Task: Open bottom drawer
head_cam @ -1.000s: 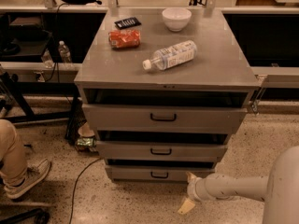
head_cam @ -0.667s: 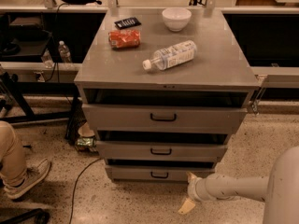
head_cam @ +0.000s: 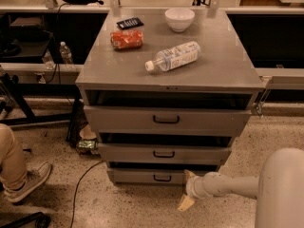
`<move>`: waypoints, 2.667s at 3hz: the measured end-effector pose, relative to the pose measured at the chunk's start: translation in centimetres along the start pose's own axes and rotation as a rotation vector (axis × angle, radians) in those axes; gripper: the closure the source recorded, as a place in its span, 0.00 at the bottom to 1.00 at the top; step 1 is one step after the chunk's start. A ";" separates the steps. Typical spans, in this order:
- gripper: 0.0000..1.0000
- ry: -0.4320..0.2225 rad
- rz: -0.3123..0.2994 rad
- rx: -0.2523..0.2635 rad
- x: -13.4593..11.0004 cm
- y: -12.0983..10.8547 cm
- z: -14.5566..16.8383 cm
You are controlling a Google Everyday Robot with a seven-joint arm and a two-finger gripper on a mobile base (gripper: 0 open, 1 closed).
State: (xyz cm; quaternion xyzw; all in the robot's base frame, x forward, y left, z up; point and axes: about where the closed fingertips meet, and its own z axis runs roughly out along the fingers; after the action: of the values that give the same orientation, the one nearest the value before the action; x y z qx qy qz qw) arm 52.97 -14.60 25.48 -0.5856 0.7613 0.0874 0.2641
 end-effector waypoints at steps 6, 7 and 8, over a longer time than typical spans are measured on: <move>0.41 -0.061 -0.001 -0.010 1.7 -4.9 10.9; 0.72 -0.061 0.000 -0.016 1.5 -4.9 10.4; 0.96 -0.061 0.000 -0.016 1.2 -5.0 10.0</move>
Offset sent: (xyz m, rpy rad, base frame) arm 0.0680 0.0147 -0.0436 0.0183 -0.1096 0.0328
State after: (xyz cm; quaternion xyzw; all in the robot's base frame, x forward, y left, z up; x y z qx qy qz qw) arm 60.43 -12.72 17.30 -0.5847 0.7523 0.1114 0.2826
